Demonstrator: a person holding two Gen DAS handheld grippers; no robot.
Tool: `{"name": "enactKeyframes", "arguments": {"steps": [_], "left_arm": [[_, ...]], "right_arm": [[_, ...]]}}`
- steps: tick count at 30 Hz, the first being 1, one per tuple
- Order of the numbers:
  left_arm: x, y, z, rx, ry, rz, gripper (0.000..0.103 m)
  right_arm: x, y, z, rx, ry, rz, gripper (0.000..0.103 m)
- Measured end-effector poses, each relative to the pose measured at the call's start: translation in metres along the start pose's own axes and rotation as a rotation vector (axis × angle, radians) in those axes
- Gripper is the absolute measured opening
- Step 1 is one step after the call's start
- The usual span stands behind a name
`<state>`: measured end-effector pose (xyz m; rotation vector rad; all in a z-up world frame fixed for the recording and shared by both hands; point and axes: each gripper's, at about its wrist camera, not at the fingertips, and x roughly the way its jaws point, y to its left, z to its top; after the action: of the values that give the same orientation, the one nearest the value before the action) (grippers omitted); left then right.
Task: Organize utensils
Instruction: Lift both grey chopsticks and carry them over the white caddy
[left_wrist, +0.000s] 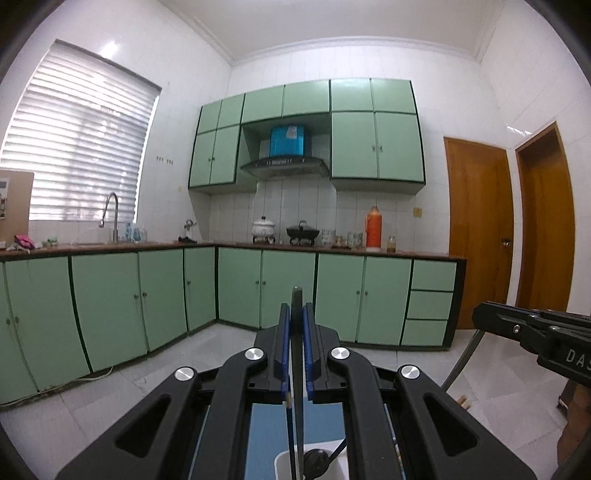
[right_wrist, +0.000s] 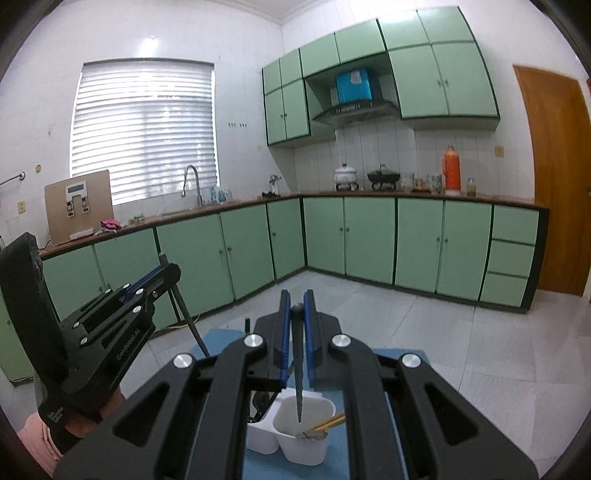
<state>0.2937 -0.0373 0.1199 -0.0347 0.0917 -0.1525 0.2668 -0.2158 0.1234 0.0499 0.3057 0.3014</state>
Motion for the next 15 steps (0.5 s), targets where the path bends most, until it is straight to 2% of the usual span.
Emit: {"name": "enactKeyframes", "arguments": {"steps": [15], "left_arm": [[0.033,0.009,-0.049,-0.01,0.101,0.008,0.007]], "right_arm": [[0.048,0.003,-0.037,0.009,0.074,-0.004,0.006]]}}
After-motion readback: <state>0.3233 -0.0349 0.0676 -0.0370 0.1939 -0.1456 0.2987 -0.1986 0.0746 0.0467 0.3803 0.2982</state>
